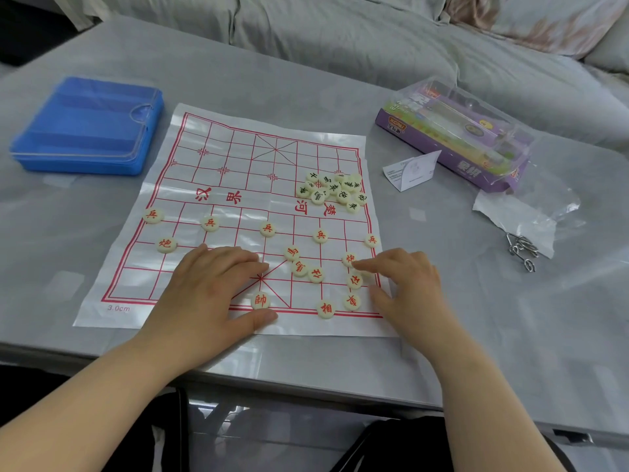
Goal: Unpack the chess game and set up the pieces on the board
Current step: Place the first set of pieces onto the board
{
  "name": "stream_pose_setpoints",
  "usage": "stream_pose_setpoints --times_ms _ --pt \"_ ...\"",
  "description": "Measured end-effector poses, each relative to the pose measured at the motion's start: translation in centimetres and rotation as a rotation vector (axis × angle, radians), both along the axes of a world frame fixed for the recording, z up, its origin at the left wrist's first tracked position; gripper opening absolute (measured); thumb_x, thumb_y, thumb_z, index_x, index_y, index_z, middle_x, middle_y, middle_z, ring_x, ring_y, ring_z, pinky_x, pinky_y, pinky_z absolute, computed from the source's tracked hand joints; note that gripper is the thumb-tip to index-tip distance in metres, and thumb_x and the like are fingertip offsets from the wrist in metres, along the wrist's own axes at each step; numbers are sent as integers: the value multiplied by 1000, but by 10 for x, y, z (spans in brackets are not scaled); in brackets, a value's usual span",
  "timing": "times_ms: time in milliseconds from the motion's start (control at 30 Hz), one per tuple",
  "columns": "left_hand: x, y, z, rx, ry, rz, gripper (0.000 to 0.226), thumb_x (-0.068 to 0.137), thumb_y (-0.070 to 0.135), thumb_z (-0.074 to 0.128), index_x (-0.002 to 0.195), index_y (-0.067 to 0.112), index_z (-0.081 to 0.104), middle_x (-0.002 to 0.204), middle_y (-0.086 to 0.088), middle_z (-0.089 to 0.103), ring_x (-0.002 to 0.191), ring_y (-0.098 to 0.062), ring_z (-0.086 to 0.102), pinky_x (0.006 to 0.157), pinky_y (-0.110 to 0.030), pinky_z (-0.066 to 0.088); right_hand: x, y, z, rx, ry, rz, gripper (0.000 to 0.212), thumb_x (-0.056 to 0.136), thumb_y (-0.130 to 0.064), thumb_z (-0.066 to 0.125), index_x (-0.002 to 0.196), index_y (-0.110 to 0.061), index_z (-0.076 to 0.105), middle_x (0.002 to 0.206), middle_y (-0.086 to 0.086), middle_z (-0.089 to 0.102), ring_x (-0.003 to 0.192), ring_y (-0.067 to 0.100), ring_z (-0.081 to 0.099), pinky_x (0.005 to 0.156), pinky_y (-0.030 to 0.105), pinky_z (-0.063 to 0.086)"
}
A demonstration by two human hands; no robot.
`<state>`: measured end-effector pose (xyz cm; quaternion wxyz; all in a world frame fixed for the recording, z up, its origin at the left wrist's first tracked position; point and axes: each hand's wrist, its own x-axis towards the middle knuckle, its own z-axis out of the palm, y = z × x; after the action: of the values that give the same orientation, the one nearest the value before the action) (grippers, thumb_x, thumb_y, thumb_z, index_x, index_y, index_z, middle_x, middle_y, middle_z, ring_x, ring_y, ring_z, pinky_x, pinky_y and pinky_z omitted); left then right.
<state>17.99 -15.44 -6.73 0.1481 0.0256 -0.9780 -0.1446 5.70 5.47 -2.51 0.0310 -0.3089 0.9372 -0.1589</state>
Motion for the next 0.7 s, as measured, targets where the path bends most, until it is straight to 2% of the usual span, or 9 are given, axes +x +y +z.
stream_pose_setpoints --times_ms 133,300,467,567,633,700 --pt "-1 0 0 8 5 4 74 82 71 17 106 19 63 105 0 66 101 -11 42 90 -44 29 2 -7 -1 123 19 74 33 94 -29 44 125 -39 50 126 -12 45 114 11 31 70 16 7" --pt "0 0 0 19 10 8 72 81 71 19 106 19 63 105 1 65 100 -11 42 90 -43 29 1 -9 2 129 19 64 30 92 -33 47 121 -35 53 124 -12 47 114 10 31 73 17 9" --pt "0 1 1 12 7 19 59 72 62 40 105 19 64 104 1 66 101 -13 47 90 -42 31 2 -7 1 115 -6 69 30 88 -38 52 118 -34 55 121 -14 48 108 7 31 75 17 11" --pt "0 1 1 -2 8 20 58 71 61 41 105 19 64 104 1 66 101 -12 42 90 -43 30 7 -6 3 27 45 72 27 86 -36 57 112 -30 59 109 -12 52 94 4 27 72 17 13" --pt "0 1 1 6 16 22 58 71 60 41 104 19 65 104 1 66 102 -12 42 90 -43 29 18 -14 5 -93 101 101 19 79 -34 65 97 -26 66 93 -9 59 88 6 34 68 18 22" --pt "0 2 1 5 15 27 58 71 60 41 104 20 65 104 1 66 101 -12 46 92 -42 31 33 -26 3 -120 134 162 17 70 -39 60 80 -28 68 76 -10 62 79 4 40 70 11 23"
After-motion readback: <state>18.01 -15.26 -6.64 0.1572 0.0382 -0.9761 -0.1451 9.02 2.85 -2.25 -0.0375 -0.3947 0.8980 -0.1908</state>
